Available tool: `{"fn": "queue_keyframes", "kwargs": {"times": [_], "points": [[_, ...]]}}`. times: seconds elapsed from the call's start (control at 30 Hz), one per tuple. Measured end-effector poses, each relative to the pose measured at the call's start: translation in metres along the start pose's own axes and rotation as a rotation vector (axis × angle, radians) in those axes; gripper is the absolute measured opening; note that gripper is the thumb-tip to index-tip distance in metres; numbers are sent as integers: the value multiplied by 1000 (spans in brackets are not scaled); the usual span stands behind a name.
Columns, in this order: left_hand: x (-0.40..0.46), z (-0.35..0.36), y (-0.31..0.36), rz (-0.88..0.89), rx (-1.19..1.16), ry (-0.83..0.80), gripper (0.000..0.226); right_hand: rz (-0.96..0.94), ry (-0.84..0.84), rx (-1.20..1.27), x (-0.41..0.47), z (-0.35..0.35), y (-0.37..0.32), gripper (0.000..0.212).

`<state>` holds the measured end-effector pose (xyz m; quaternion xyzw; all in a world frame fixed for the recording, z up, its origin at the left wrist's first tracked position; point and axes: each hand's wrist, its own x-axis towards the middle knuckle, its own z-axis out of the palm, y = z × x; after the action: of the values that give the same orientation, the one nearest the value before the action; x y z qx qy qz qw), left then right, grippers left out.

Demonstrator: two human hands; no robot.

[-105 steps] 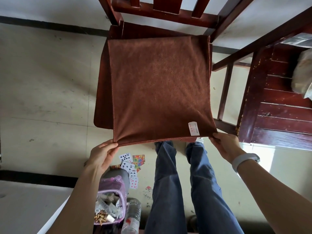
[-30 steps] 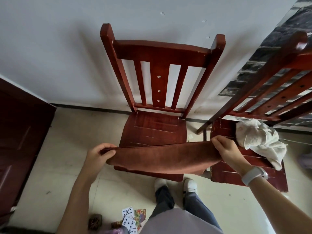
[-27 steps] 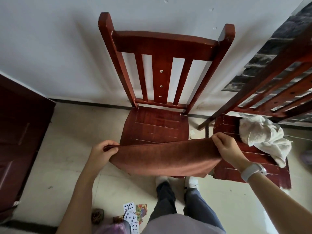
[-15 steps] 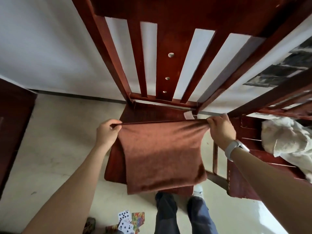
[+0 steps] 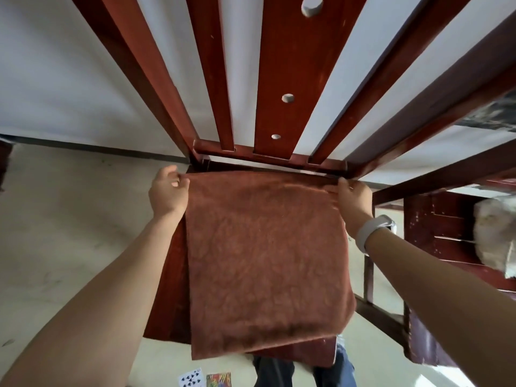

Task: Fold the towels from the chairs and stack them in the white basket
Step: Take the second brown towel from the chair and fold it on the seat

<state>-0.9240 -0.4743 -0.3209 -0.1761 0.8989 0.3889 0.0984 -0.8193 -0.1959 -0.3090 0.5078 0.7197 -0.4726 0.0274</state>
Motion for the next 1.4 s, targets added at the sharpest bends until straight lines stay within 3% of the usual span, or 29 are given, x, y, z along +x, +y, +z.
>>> {"fn": "queue_keyframes", "kwargs": {"times": [0.13, 0.3, 0.47, 0.53, 0.67, 0.77, 0.93, 1.13, 1.4], "points": [[-33, 2, -12, -43, -23, -35, 40, 149, -3, 201, -10, -3, 26, 53], [-124, -1, -74, -267, 37, 60, 44, 253, -54, 52, -40, -31, 93, 39], [-200, -8, -112, -625, 135, 143, 59, 350, -149, -36, -56, -49, 154, 46], [-211, -10, -123, -631, 116, 149, 61, 419, -230, -21, -61, -53, 176, 47], [-221, -12, -139, -774, -112, 175, 48, 454, -318, -31, -75, -60, 202, 32], [-229, -13, -141, -984, -470, 12, 23, 519, -339, 101, -82, -65, 207, 25], [-239, -9, -148, -968, -655, 36, 13, 602, -318, 322, -88, -75, 212, 20], [-245, -17, -154, -872, -759, -34, 5, 689, -458, 486, -97, -83, 217, 16], [-251, -21, -155, -792, -713, 13, 29, 385, -359, 285, -109, -98, 213, 11]]}}
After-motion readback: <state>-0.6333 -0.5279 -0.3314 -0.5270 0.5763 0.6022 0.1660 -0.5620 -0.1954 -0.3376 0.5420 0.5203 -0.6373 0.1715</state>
